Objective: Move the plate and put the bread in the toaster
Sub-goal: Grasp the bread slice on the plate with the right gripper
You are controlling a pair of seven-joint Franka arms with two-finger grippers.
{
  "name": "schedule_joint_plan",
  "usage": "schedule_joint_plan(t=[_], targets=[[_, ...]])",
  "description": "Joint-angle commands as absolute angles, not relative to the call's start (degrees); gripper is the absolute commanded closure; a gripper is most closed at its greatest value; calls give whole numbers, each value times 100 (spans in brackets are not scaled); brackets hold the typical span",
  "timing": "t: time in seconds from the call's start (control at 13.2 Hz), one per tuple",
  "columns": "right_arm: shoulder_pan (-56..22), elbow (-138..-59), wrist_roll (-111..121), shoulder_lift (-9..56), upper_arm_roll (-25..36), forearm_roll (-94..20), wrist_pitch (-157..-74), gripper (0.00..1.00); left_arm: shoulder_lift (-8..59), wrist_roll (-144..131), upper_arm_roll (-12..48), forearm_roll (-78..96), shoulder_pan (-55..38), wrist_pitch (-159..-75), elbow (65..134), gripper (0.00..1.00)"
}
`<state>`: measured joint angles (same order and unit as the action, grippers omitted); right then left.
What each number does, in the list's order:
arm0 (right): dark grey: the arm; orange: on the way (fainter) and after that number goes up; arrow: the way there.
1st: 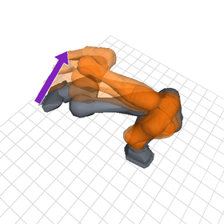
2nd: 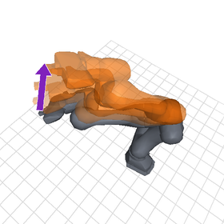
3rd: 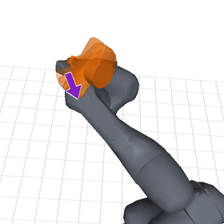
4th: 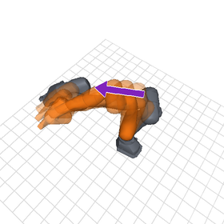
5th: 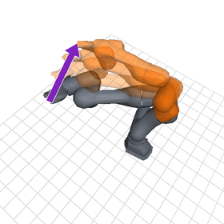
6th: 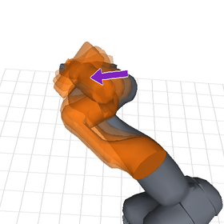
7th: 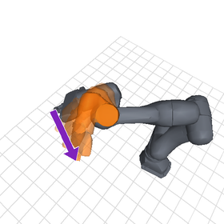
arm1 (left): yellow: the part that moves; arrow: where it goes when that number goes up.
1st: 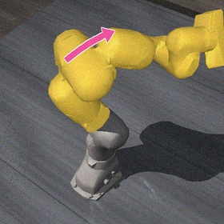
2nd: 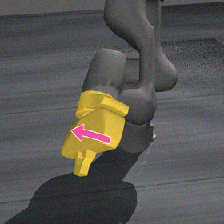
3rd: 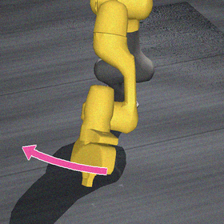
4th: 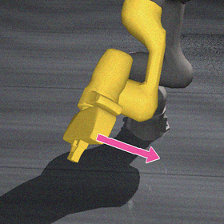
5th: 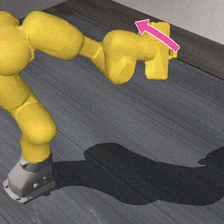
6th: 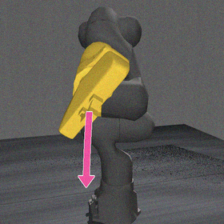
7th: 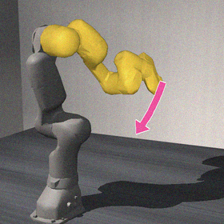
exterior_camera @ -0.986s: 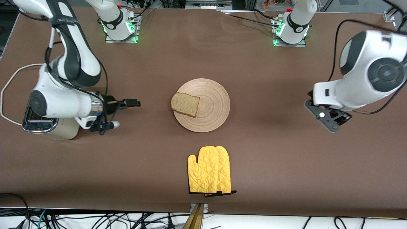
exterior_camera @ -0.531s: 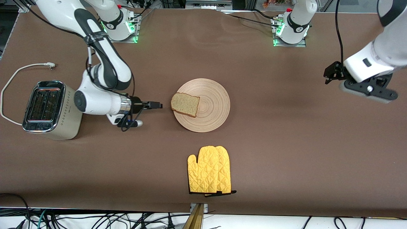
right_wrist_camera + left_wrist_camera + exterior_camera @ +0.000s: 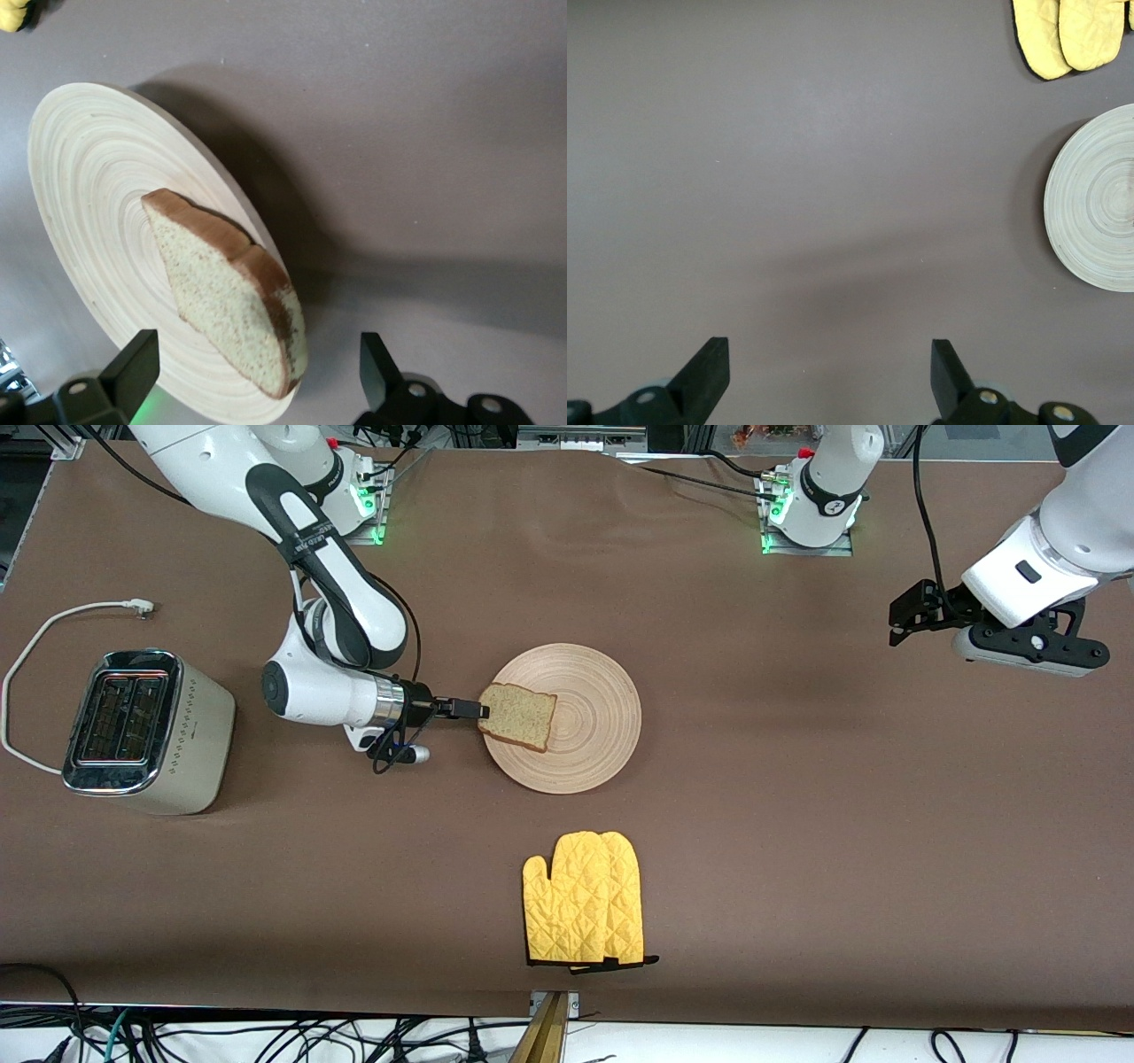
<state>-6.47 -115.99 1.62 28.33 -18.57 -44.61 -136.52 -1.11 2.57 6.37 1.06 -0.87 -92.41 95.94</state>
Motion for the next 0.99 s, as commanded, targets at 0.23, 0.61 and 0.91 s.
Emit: schedule_joint_plan(t=[0.23,0.61,0.91], targets=[[-606,-12006,992,3041,-2179,-5439,-14335,0,-97,167,606,149,-44,-9290,9554,0],[-598,-12085,1020,2918,-2180,-5502,-14282,36,-97,158,650,141,-62,-9281,9483,0],[-598,-12076,1037,2786,-2171,-5493,-14265,61,-88,149,642,149,-62,-9281,9483,0]])
